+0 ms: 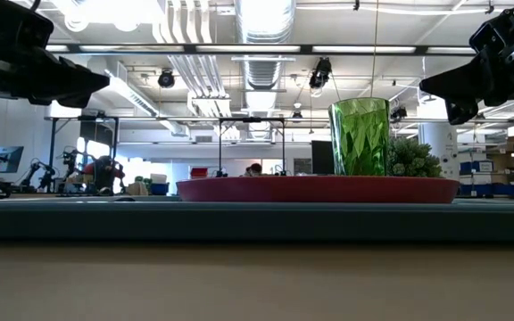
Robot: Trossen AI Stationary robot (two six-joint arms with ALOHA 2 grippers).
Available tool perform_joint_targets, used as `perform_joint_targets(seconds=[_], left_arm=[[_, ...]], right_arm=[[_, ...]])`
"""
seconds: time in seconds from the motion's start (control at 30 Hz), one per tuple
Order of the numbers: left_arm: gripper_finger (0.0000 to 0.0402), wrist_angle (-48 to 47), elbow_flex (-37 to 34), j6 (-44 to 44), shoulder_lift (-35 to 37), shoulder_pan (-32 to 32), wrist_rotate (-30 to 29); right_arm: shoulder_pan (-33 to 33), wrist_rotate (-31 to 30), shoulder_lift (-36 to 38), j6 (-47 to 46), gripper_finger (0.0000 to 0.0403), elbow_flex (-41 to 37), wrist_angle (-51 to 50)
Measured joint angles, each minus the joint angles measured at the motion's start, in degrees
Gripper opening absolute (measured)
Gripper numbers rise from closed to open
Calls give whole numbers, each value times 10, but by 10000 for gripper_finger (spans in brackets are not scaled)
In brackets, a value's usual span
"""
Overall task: Pick and place plate/cup/fork/spoon on tray
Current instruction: Return to Home Position
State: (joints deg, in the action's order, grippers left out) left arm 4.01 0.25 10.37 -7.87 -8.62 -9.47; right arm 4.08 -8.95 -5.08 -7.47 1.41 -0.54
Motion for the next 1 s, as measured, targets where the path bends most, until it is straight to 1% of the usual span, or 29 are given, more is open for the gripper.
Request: perform_joint_targets(seconds=[1.0], left_arm=[[0, 0, 0, 0, -9, 0, 0]], right_arm=[[0, 0, 0, 0, 9, 0, 0]])
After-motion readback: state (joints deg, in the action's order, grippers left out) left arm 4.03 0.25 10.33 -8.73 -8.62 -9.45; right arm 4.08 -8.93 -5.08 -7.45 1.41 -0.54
